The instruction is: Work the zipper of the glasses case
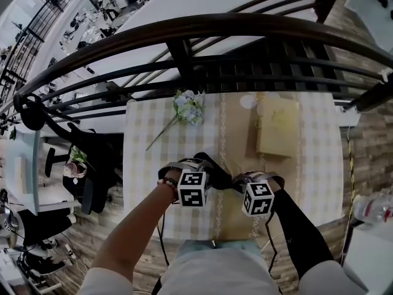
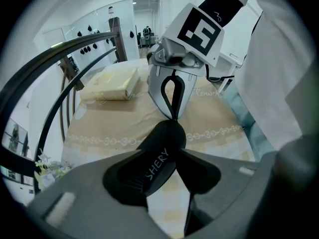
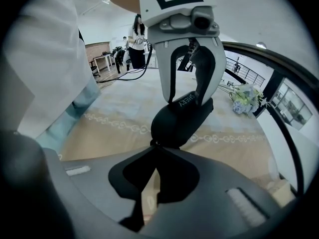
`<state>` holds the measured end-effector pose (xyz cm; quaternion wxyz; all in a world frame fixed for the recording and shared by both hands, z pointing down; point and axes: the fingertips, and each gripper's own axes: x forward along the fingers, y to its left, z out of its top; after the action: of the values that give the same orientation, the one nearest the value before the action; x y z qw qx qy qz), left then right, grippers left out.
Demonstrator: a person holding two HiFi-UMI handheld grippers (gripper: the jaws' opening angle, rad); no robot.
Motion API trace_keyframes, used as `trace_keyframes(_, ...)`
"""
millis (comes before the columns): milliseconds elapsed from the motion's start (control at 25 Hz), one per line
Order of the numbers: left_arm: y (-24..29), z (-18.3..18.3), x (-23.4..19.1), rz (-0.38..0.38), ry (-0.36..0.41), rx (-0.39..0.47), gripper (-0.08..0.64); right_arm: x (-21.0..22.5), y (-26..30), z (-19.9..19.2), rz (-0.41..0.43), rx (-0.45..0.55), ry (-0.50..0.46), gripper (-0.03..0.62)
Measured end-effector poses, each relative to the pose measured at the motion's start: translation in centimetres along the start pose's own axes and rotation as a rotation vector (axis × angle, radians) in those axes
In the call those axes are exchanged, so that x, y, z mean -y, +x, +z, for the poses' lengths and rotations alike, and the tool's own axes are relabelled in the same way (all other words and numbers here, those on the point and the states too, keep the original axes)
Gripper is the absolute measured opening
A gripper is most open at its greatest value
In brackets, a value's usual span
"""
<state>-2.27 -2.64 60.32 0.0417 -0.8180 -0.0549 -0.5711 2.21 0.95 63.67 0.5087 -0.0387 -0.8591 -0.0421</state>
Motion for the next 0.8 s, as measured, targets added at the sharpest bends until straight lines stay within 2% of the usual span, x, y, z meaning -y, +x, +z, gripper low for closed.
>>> trace_keyframes(240,0.0,0.1,-0.1,0.002,-0.002,0.002,0.192,-1.1,0.5,0.8,0.004,0.001,0.123,0.029)
trace_keyframes(400,0.0,0.1,-0.1,0.001,-0.003,0.010,0.192,-1.1,0.7,1.0,-0.032,0.023,0.216,0.029)
trace_keyframes(520,-0.1,0.1,-0.1,-0.006,0.015,0.014,0.192,-1.1,0.7,1.0,-0.044,0.025,0.235,0.029)
trace_keyframes(640,-0.1,0.0,-0.1,-0.011,0.084,-0.016,0.208,-1.3,0.9,1.0,-0.036,0.025,0.230,0.029)
trace_keyframes(720,-0.1,-0.6,-0.1,-0.023,0.162,-0.063,0.298,-1.5,1.1,1.2,-0.022,0.029,0.226,0.029)
trace_keyframes(800,0.0,-1.4,0.3,-0.069,0.230,-0.114,0.356,-1.8,1.2,1.3,-0.018,0.030,0.226,0.029)
